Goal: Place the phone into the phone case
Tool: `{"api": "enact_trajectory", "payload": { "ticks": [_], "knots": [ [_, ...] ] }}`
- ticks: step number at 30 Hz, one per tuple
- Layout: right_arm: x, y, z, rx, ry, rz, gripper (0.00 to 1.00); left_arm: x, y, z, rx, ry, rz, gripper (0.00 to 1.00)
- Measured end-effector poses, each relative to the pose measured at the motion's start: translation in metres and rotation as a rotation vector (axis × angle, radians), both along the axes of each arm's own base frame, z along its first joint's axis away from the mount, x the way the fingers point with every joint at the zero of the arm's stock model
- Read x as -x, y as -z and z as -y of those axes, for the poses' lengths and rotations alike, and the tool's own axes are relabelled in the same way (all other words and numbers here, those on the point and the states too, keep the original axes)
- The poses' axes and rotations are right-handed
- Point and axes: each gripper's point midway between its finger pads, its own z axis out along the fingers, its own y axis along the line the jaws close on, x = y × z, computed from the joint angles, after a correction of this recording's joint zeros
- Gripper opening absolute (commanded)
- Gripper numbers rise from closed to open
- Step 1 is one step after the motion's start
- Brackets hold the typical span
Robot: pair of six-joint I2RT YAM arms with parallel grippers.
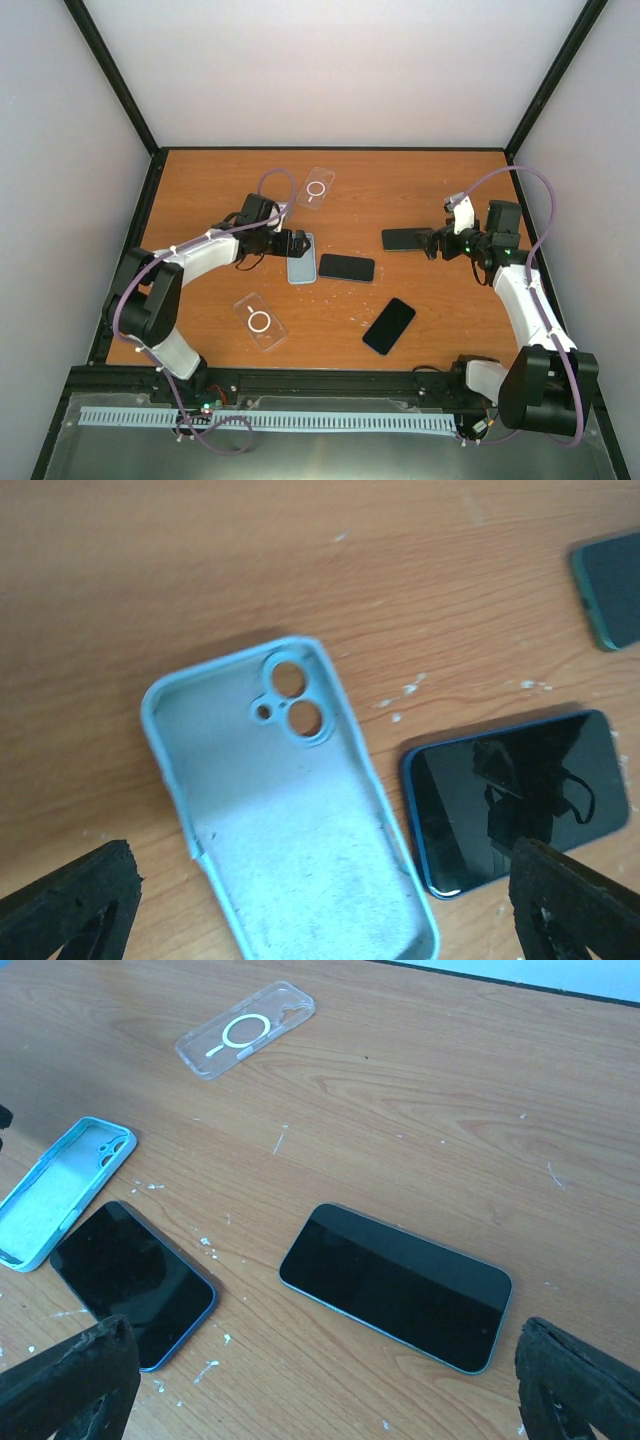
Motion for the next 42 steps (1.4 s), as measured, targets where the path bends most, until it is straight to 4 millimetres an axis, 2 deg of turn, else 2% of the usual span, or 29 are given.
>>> {"api": "enact_trajectory", "payload": {
  "ticks": [3,7,9,12,15,16,19,21,27,33,38,40,42],
  "knots": [
    [0.001,-0.003,-0.001,-0.004,-0.007,0.007,1.00,-0.001,-0.019,0.008,0.017,0.093,0.070,1.00],
    [0.002,-0.006,-0.003,-0.008,-0.014,0.019,1.00,0.009,-0.046,0.026,0.057,0.295,0.174,1.00],
    [0.003,-0.008,-0.003,-0.011,-0.017,0.023,1.00,0.011,-0.055,0.034,0.055,0.404,0.228,1.00],
    [0.003,-0.008,-0.004,-0.013,-0.019,0.023,1.00,0.008,-0.059,0.044,0.028,0.559,0.282,1.00],
    [0.003,-0.008,-0.004,-0.016,-0.022,0.022,1.00,0.001,-0.046,0.052,-0.012,0.697,0.302,1.00],
    [0.003,-0.008,-0.005,-0.017,-0.024,0.022,1.00,0.002,-0.035,0.053,-0.032,0.756,0.295,1.00],
    [0.003,-0.008,-0.005,-0.018,-0.024,0.021,1.00,0.009,-0.015,0.052,-0.053,0.854,0.255,1.00],
    [0.004,-0.008,-0.005,-0.018,-0.024,0.020,1.00,0.006,-0.007,0.055,-0.063,0.916,0.236,1.00],
    [0.004,-0.006,-0.005,-0.019,-0.024,0.009,1.00,-0.013,-0.006,0.070,-0.091,1.042,0.280,1.00],
    [0.005,-0.003,-0.005,-0.021,-0.023,-0.003,1.00,0.005,0.006,0.091,-0.138,1.173,0.301,1.00],
    [0.005,-0.001,-0.005,-0.022,-0.023,-0.011,1.00,0.024,0.035,0.111,-0.177,1.277,0.283,1.00],
    [0.005,-0.001,-0.005,-0.022,-0.023,-0.012,1.00,0.029,0.046,0.115,-0.182,1.303,0.268,1.00],
    [0.005,-0.001,-0.005,-0.022,-0.023,-0.012,1.00,0.026,0.047,0.121,-0.185,1.322,0.289,1.00]
  ]
}}
